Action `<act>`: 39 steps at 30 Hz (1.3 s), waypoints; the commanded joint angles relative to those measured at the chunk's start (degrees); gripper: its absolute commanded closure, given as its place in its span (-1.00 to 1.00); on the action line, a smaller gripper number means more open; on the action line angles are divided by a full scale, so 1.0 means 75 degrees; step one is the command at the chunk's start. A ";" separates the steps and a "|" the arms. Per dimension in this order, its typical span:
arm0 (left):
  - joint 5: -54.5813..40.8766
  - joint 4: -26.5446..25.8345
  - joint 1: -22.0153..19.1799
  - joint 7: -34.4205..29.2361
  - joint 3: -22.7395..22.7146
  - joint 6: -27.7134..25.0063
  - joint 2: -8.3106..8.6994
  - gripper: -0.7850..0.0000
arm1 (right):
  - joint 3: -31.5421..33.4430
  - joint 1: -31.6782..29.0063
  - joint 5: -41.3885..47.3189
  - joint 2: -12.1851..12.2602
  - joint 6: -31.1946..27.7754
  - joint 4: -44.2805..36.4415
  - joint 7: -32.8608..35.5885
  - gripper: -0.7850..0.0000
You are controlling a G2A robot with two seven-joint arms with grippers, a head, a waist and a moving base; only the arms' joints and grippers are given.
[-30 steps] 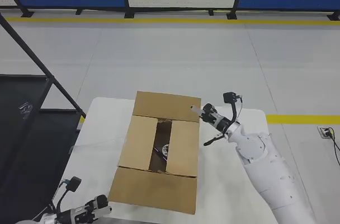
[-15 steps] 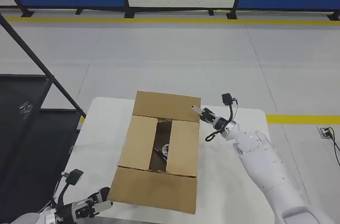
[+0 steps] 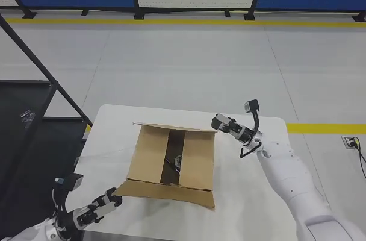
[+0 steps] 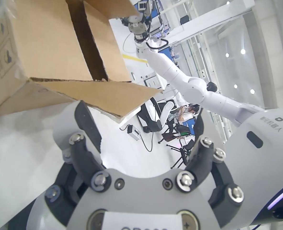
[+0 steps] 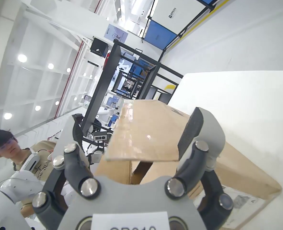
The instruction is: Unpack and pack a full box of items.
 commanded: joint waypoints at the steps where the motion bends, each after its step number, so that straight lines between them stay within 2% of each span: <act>1: -0.0001 -0.0016 -0.0093 0.0333 0.0086 0.0075 -0.0012 -1.00 | -0.0056 -0.0103 0.0122 0.0049 0.0103 -0.0352 0.0069 -1.00; 6: 0.0669 -0.0129 -0.0292 0.1384 0.0350 0.0217 -0.0064 -1.00 | -0.0204 -0.0406 0.0322 0.0265 0.0373 -0.1274 0.0339 -1.00; 15: 0.1788 -0.0283 -0.0850 0.2720 0.1174 0.1027 -0.0156 -1.00 | -0.0381 -0.0711 0.0459 0.0608 0.1039 -0.2322 0.1004 -1.00; 23: 0.2730 -0.0017 -0.1533 0.3489 0.1880 0.1791 -0.0228 -1.00 | -0.0557 -0.0903 0.0782 0.0744 0.1777 -0.2839 0.1742 -1.00; 31: 0.4040 0.0421 -0.2043 0.4263 0.2553 0.2007 -0.0310 -1.00 | -0.0747 -0.1000 0.0982 0.0788 0.2187 -0.3089 0.2152 -1.00; 39: 0.4193 0.0531 -0.2206 0.4489 0.2779 0.2026 -0.0354 -1.00 | -0.1035 -0.1079 0.1081 0.0775 0.2443 -0.3216 0.2408 -1.00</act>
